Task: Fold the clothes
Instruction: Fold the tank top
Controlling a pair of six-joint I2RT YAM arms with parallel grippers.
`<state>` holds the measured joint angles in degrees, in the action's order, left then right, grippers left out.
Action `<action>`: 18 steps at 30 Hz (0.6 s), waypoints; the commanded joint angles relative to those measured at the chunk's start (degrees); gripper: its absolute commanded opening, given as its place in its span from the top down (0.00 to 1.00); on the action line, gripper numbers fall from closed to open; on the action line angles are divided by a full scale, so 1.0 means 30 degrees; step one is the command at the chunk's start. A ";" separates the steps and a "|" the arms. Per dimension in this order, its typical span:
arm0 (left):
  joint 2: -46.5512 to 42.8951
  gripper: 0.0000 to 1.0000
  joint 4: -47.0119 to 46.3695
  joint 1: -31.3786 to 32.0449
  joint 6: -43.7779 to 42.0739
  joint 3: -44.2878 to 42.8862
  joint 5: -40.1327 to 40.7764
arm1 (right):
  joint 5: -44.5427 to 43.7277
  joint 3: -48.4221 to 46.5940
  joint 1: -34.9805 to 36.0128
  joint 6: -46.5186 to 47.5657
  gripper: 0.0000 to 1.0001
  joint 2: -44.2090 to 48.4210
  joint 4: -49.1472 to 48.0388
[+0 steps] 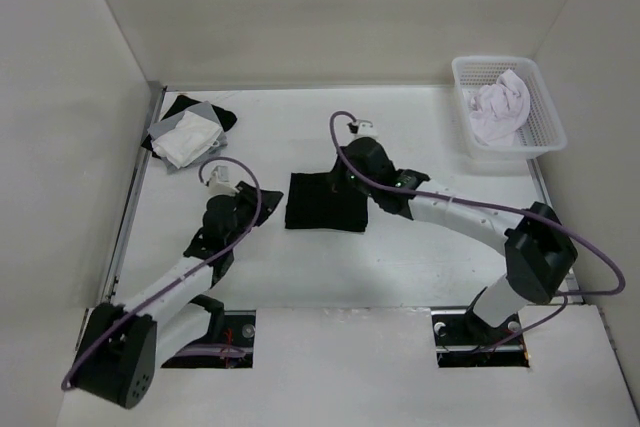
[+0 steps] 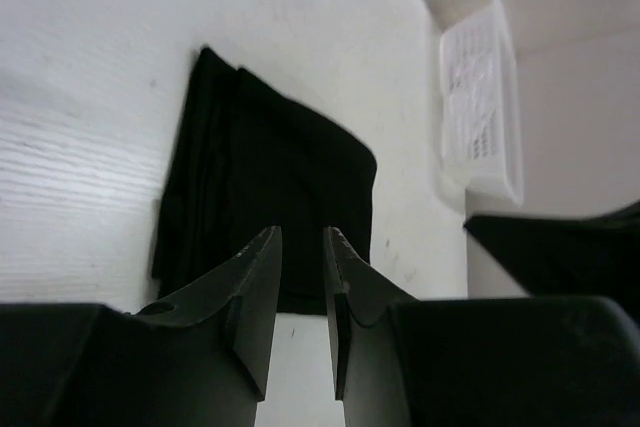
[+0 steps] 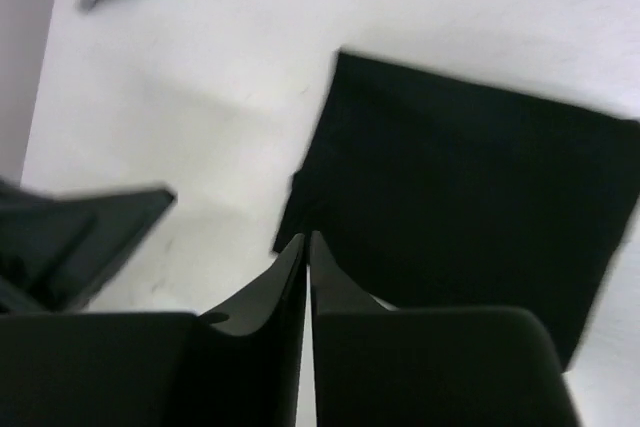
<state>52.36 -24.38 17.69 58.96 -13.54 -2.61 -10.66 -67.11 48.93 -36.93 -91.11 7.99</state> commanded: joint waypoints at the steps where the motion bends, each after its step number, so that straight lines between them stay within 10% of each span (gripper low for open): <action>1: 0.2546 0.78 -0.3119 0.1844 -0.0140 -0.1723 0.0517 | 0.1322 0.2150 -0.1029 -0.1020 0.96 -0.0158 -0.3445; 18: 1.1991 0.85 -0.7690 0.2204 -0.0025 -0.0090 -0.1207 | 0.2379 0.8363 -0.2232 -0.2368 0.95 0.0517 -0.9370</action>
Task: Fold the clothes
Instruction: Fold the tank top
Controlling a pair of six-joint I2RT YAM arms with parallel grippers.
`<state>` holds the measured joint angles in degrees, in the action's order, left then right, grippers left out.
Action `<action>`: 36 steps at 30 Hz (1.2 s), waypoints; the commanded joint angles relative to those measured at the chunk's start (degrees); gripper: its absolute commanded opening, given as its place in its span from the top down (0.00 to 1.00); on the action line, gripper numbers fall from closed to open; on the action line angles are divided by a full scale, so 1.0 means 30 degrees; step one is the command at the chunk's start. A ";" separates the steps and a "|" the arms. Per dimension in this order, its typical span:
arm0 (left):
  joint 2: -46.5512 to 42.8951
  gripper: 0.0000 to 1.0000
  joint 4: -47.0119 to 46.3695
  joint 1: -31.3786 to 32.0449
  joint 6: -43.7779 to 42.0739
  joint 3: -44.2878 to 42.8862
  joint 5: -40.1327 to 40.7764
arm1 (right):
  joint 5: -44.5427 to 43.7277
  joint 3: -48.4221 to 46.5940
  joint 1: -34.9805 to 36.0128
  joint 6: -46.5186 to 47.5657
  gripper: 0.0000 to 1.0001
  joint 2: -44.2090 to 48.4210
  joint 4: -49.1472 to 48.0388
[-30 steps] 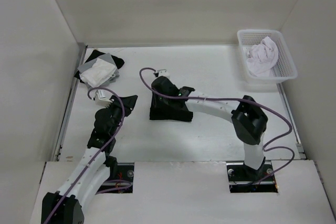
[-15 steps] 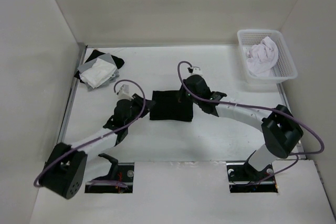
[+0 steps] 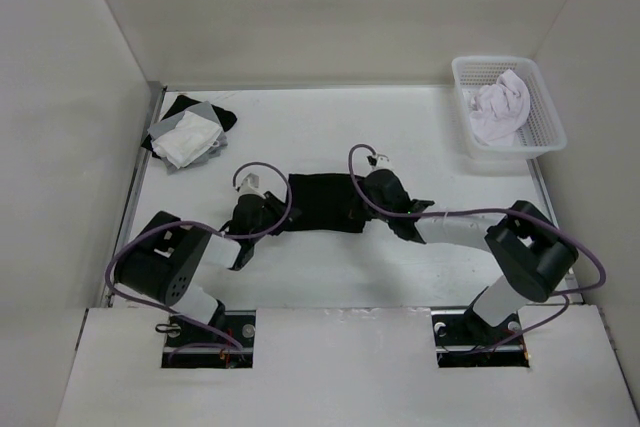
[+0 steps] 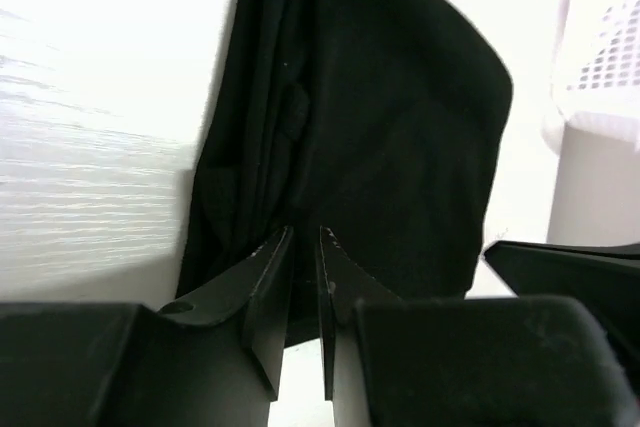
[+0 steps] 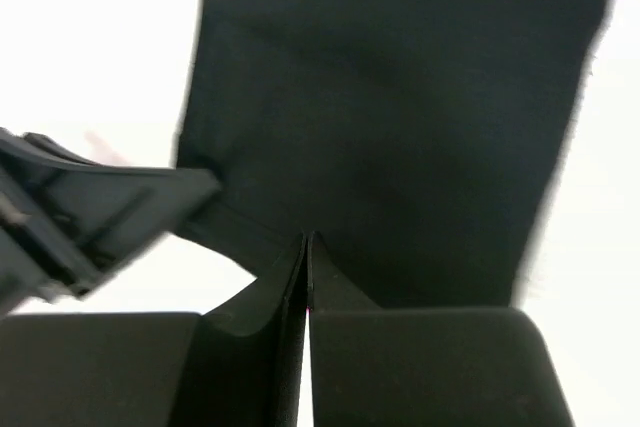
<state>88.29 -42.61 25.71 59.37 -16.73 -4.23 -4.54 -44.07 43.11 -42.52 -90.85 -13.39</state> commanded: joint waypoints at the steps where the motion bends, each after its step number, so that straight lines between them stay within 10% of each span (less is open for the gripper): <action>1: -0.0277 0.85 -0.1936 -0.0675 -0.0076 0.1413 -0.0902 | 0.0398 0.1007 -0.0381 -0.0562 0.95 0.0516 -0.2421; 8: -0.6420 0.73 -0.1124 -0.0648 -0.0044 0.2560 -0.0847 | 0.0486 0.2707 -0.1347 -0.0037 0.88 0.3586 -0.2599; 16: -1.3840 0.61 0.7509 -0.1172 -0.3672 0.0191 0.3276 | 0.0486 0.4904 -0.4040 0.0814 0.67 0.9563 -0.2423; 28: -1.4752 0.52 1.6542 -0.6089 -0.5671 -0.1776 0.6330 | -0.0801 0.8153 -0.8994 -0.0062 0.44 1.3115 -0.4469; 36: -1.3641 0.52 1.5904 -0.6450 -0.5202 -0.1923 0.5951 | -0.1154 0.8863 -0.8616 -0.0445 0.41 1.1682 -0.5996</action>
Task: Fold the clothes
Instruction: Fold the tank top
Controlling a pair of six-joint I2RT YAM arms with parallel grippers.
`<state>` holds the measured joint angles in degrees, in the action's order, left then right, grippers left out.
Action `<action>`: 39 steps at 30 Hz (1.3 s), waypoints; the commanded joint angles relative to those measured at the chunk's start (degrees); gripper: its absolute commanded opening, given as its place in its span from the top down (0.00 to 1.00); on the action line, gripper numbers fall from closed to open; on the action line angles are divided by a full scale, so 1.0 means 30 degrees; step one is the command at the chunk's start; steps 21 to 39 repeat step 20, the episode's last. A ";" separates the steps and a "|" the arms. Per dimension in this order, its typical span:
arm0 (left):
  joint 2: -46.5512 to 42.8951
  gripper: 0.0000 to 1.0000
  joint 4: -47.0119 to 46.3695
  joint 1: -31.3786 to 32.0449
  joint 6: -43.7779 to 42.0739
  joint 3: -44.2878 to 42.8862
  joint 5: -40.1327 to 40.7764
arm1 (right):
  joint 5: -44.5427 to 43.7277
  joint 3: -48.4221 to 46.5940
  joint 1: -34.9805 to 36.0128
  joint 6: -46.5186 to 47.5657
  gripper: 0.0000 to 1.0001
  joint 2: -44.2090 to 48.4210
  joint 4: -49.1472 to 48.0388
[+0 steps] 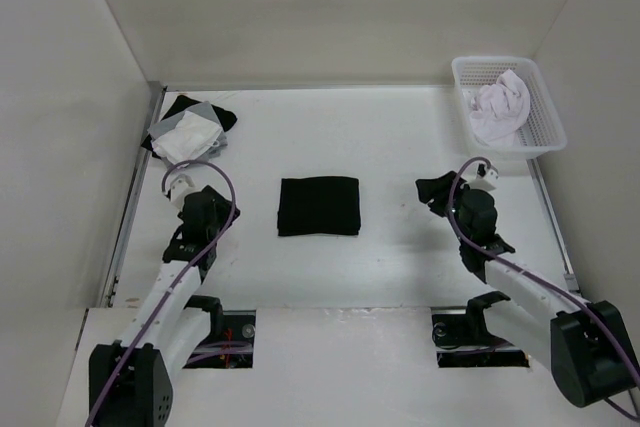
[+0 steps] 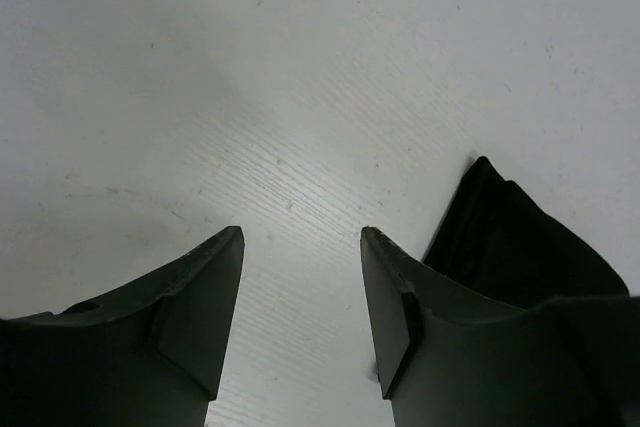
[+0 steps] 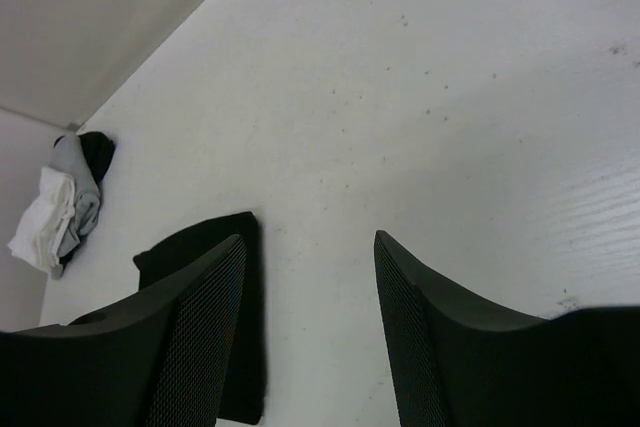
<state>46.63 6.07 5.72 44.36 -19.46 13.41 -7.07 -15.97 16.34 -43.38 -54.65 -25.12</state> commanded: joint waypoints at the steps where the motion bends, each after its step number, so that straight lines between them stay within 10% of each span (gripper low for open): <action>1: 0.0305 0.52 -0.0468 0.0392 -0.0196 -0.1041 0.0042 | -0.0222 -0.0595 0.0397 -0.0161 0.41 -0.0676 -0.2113; 39: 0.3851 0.52 -0.3720 0.3206 -0.0401 -0.1189 -0.0514 | -0.0192 -0.0713 0.0486 -0.0014 0.42 -0.1674 -0.2260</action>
